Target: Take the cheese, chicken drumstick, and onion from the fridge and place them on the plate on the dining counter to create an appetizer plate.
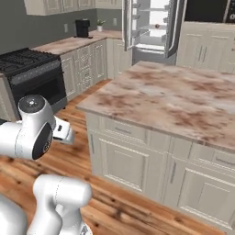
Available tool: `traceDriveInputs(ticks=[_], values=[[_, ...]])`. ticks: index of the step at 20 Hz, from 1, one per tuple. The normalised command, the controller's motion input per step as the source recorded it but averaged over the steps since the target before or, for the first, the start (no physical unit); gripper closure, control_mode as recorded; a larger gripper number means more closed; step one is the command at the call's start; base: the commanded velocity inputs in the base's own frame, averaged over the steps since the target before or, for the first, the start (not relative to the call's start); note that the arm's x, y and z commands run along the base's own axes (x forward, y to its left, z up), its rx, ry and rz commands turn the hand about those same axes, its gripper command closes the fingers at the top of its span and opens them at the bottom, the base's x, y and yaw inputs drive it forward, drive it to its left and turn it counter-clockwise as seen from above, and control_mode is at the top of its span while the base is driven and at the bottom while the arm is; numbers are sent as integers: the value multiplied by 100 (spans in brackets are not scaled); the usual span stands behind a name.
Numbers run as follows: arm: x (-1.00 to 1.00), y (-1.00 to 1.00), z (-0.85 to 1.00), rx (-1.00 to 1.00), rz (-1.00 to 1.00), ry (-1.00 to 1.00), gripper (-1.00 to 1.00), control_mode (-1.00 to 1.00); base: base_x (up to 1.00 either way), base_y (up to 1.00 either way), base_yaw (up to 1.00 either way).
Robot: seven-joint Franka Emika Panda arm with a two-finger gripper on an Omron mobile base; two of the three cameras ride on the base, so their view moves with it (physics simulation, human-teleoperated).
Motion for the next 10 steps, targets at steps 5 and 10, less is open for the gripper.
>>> traceDriveInputs(ticks=[5,10], values=[[0,0,0,0,0,0,-100,100,2,82,51],[0,0,0,0,0,0,-100,100,29,15,86]])
